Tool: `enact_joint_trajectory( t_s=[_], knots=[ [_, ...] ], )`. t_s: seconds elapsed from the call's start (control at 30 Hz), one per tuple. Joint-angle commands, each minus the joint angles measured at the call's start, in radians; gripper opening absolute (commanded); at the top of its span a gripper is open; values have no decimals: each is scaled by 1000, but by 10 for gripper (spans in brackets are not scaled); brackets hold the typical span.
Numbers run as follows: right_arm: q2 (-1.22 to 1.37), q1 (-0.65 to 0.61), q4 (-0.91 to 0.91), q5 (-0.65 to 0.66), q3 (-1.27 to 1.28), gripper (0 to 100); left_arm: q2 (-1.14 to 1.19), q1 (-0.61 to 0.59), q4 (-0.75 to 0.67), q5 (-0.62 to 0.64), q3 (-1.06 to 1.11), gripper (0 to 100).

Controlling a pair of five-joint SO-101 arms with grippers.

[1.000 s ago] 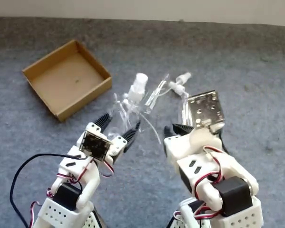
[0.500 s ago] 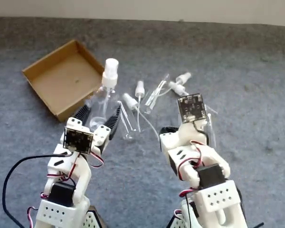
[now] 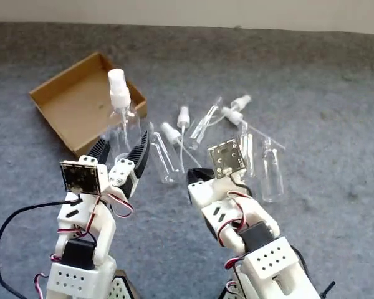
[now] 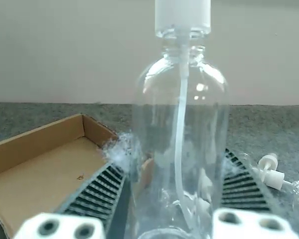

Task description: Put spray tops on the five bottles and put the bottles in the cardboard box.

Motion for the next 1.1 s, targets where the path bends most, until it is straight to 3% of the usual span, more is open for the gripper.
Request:
enact_joint_trajectory(
  t_s=[0.0, 0.27, 0.57, 0.73, 0.83, 0.93, 1.07],
  knots=[
    [-10, -24, -119, 8, 16, 12, -13, -10, -23, 17, -35, 109],
    [-10, -25, -188, 8, 107, 12, -13, -10, -31, 17, -42, 109],
    [-10, -25, -189, 8, 105, 12, -7, -10, -308, 17, 21, 105],
    [-12, -25, -188, 8, 102, 12, -5, 19, -302, 17, -19, 104],
    [-45, -21, -183, 8, 101, 12, -5, 76, -227, 12, -62, 104],
    [-163, -2, -182, 11, 101, 12, -5, 139, -149, -31, -102, 104],
    [-355, 19, -165, 12, 130, 12, -5, 170, -146, -58, -105, 104]
  ],
)
